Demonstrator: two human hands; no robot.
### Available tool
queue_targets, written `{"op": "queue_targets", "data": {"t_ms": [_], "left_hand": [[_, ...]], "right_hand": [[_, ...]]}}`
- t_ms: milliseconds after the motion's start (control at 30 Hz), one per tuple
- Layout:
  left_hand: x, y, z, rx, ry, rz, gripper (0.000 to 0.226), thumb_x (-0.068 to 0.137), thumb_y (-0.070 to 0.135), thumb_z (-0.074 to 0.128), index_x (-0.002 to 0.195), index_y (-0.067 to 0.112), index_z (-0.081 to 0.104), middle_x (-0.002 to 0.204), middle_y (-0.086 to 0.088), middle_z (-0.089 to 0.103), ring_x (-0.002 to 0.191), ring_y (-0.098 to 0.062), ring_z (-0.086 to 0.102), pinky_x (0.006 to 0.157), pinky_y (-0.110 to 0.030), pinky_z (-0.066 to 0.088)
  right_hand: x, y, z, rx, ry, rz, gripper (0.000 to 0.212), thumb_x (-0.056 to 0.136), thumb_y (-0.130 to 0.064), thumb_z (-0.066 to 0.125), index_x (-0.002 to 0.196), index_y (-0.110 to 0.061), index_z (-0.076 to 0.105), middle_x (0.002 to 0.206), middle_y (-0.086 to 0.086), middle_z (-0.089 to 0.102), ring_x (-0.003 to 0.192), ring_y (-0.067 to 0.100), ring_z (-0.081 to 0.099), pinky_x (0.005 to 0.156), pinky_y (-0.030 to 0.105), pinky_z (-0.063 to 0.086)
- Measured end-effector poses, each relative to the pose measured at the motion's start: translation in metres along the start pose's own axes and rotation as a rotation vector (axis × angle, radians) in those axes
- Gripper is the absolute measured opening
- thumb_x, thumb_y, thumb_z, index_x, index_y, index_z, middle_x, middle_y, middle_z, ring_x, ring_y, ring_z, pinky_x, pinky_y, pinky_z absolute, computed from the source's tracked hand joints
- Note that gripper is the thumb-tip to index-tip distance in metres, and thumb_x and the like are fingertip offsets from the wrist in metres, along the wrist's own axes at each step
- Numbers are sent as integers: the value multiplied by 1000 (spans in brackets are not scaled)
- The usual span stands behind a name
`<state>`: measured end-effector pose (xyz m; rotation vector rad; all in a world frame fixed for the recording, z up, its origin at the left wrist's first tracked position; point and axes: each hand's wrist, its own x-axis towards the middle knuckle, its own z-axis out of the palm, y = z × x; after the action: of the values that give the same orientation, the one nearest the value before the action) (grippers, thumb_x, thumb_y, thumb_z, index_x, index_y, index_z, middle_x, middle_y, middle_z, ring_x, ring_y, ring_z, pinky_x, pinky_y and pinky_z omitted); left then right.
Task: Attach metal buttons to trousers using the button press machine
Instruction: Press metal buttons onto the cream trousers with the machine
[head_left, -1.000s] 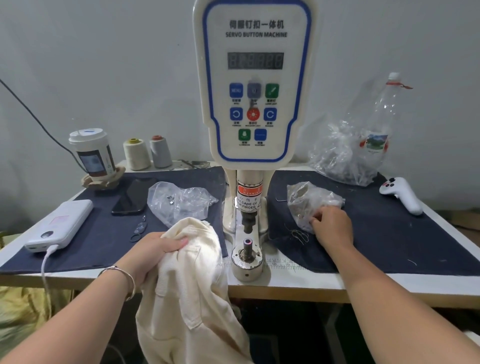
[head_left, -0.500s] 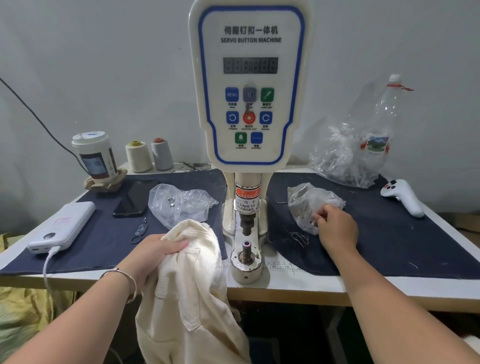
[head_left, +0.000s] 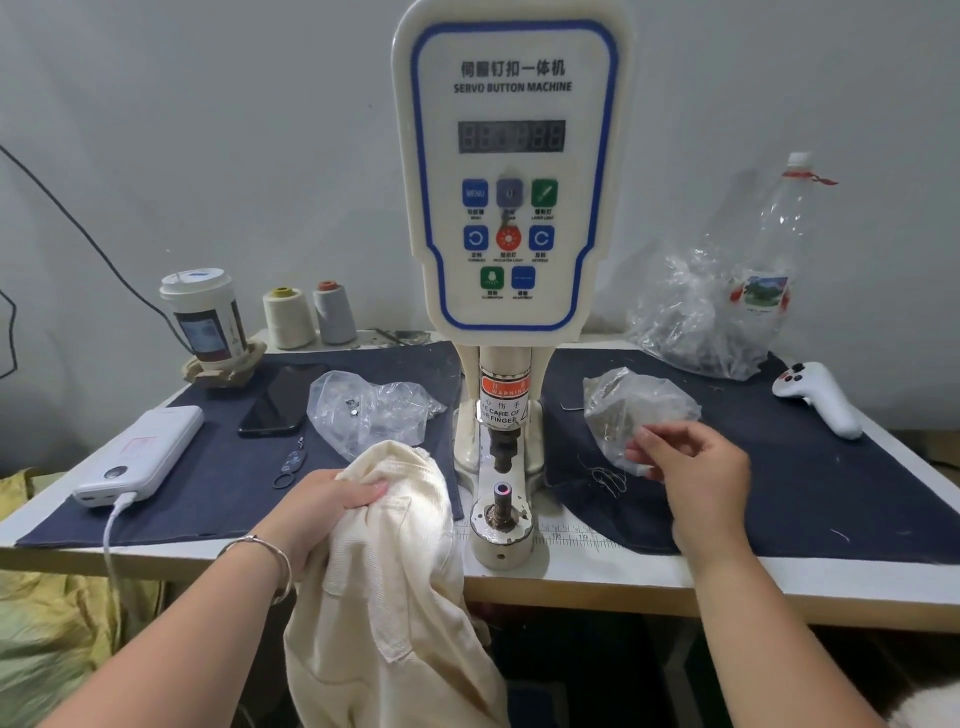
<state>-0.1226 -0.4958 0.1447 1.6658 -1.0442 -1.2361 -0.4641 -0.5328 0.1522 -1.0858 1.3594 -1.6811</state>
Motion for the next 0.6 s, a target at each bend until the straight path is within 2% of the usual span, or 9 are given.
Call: {"op": "queue_targets", "data": {"t_ms": [67, 133, 200, 367, 500, 600], "left_hand": [[1, 0, 0, 15, 1, -1, 12, 87, 18, 73, 79, 11, 79, 88, -15, 77, 77, -29, 74, 77, -40, 56], [1, -1, -1, 25, -2, -5, 12, 86, 20, 73, 78, 14, 79, 88, -13, 77, 78, -28, 74, 78, -40, 56], [1, -1, -1, 23, 4, -6, 11, 86, 20, 74, 81, 12, 79, 89, -14, 77, 79, -28, 74, 78, -41, 56], [1, 0, 0, 0, 14, -14, 12, 86, 18, 73, 93, 8, 77, 91, -15, 77, 81, -30, 73, 78, -40, 56], [1, -1, 0, -7, 17, -8, 13, 86, 17, 73, 93, 6, 76, 90, -15, 77, 77, -28, 74, 74, -37, 56], [2, -2, -1, -12, 11, -9, 15, 86, 17, 73, 93, 5, 76, 92, -17, 76, 77, -29, 73, 77, -40, 56]], "right_hand": [[-16, -5, 7, 182, -91, 172, 7, 86, 2, 66, 85, -5, 69, 73, 8, 74, 66, 15, 71, 56, 19, 54], [-33, -8, 16, 252, -177, 337, 8, 86, 2, 64, 91, -3, 69, 78, 10, 74, 67, 14, 70, 55, 19, 54], [-48, -9, 23, 293, -236, 412, 9, 85, 2, 64, 91, -3, 69, 78, 11, 74, 65, 14, 69, 54, 19, 54], [-74, -14, 45, 190, -314, 388, 9, 87, -6, 66, 89, -12, 72, 81, 8, 75, 64, 13, 69, 49, 17, 47], [-79, -23, 57, 142, -292, 400, 8, 87, -6, 65, 88, -12, 72, 77, 6, 75, 51, 7, 61, 46, 17, 41], [-78, -29, 58, 145, -271, 397, 8, 87, -4, 65, 87, -10, 70, 73, 7, 74, 44, 6, 54, 40, 15, 37]]}}
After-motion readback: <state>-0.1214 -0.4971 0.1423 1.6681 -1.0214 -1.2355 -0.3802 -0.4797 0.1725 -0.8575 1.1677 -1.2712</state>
